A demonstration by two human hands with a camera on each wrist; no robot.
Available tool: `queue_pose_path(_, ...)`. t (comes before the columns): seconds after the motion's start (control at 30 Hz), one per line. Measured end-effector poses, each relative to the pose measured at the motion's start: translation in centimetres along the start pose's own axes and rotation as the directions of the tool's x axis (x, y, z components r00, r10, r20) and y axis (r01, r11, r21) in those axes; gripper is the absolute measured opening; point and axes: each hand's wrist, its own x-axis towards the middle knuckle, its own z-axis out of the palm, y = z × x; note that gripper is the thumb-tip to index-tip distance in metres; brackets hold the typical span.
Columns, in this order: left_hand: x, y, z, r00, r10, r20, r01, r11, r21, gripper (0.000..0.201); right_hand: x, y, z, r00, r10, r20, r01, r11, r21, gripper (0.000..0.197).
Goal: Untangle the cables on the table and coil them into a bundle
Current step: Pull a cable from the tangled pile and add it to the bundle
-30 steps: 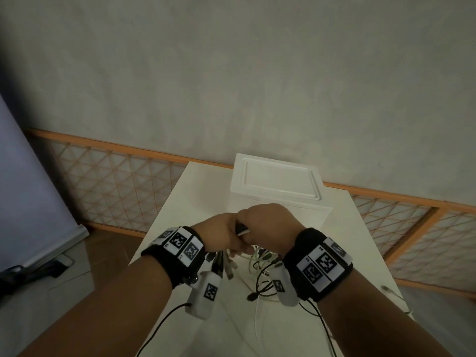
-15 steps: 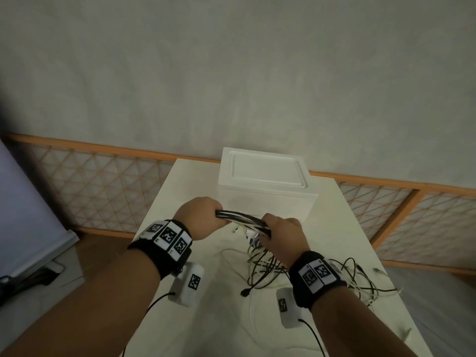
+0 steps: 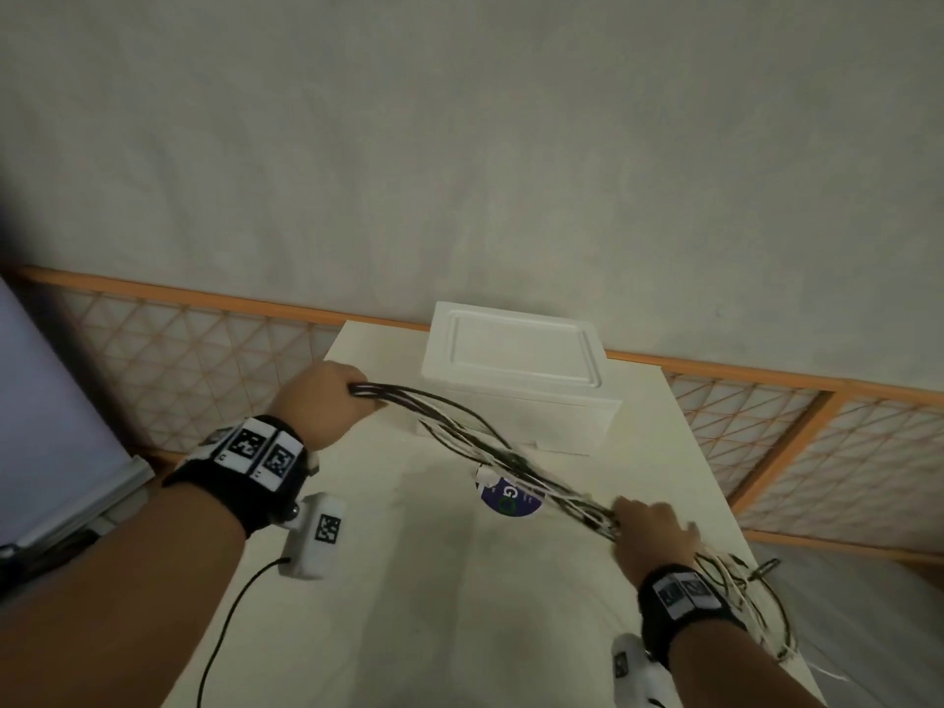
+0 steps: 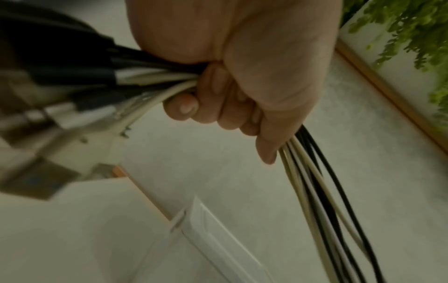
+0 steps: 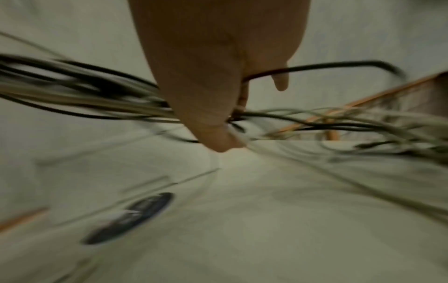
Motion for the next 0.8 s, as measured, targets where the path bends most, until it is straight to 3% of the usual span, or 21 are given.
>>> queue_pose_path(0.1, 0.6, -0.6, -1.8, 0.994, -0.059, -0.093, 0.050, 0.994, -0.093, 0.031, 0.5, 4.0, 0.1, 0.985, 0.109, 0.133, -0.101, 0.993, -0.059, 0.039)
queue_pose_path(0.17, 0.8, 0.6, -1.2, 0.997, -0.045, -0.063, 0.041, 0.997, -0.068, 0.034, 1.4, 3.7, -1.0, 0.979, -0.017, 0.205, 0.018, 1.000, -0.002, 0.067)
queue_pose_path(0.23, 0.8, 2.2, 0.6, 1.000, 0.008, -0.008, -0.008, 1.000, 0.004, 0.039, 1.9, 0.9, -3.2, 0.948, -0.229, 0.221, 0.187, 0.962, 0.198, 0.084)
queue_pose_path(0.3, 0.6, 3.9, 2.6, 0.999, 0.049, 0.021, -0.050, 0.998, 0.050, 0.041, 1.7, -2.6, -6.1, 0.911, -0.411, 0.024, 0.343, 0.791, 0.507, 0.058)
queue_pose_path(0.37, 0.3, 5.2, 3.8, 0.998, 0.064, 0.022, -0.065, 0.997, 0.039, 0.040, 0.6, -6.2, -8.5, 0.870, -0.403, -0.283, 0.464, 0.479, 0.745, 0.015)
queue_pose_path(0.43, -0.4, 6.2, 4.7, 0.997, 0.075, 0.013, -0.075, 0.997, -0.007, 0.040, -0.5, -9.2, -9.5, 0.854, -0.366, -0.370, 0.480, 0.276, 0.833, 0.020)
queue_pose_path(0.47, -0.8, 6.7, 5.0, 0.997, 0.078, 0.010, -0.078, 0.996, -0.042, 0.039, -1.0, -10.1, -9.5, 0.858, -0.371, -0.356, 0.462, 0.255, 0.849, 0.027)
queue_pose_path(0.57, -2.3, 7.8, 5.6, 0.996, 0.090, -0.023, -0.092, 0.986, -0.142, 0.031, -1.5, -11.0, -8.2, 0.868, -0.427, -0.253, 0.385, 0.256, 0.887, 0.039)
queue_pose_path(0.63, -2.9, 8.2, 5.6, 0.991, 0.105, -0.087, -0.120, 0.974, -0.194, 0.029, -1.9, -11.0, -6.6, 0.827, -0.553, -0.101, 0.292, 0.269, 0.918, 0.040)
queue_pose_path(0.7, -3.2, 8.4, 5.2, 0.985, 0.119, -0.128, -0.147, 0.959, -0.243, 0.027, -2.3, -11.0, -4.1, 0.756, -0.651, 0.066, 0.293, 0.427, 0.855, 0.041)
queue_pose_path(0.73, -3.3, 8.5, 5.0, 0.983, 0.137, -0.125, -0.164, 0.955, -0.247, 0.029, -2.5, -11.0, -2.9, 0.752, -0.645, 0.137, 0.293, 0.514, 0.806, 0.042)
queue_pose_path(0.8, -3.6, 8.8, 4.8, 0.981, 0.163, -0.106, -0.182, 0.960, -0.211, 0.034, -2.4, -10.4, -1.2, 0.796, -0.564, 0.222, 0.219, 0.609, 0.762, 0.040)
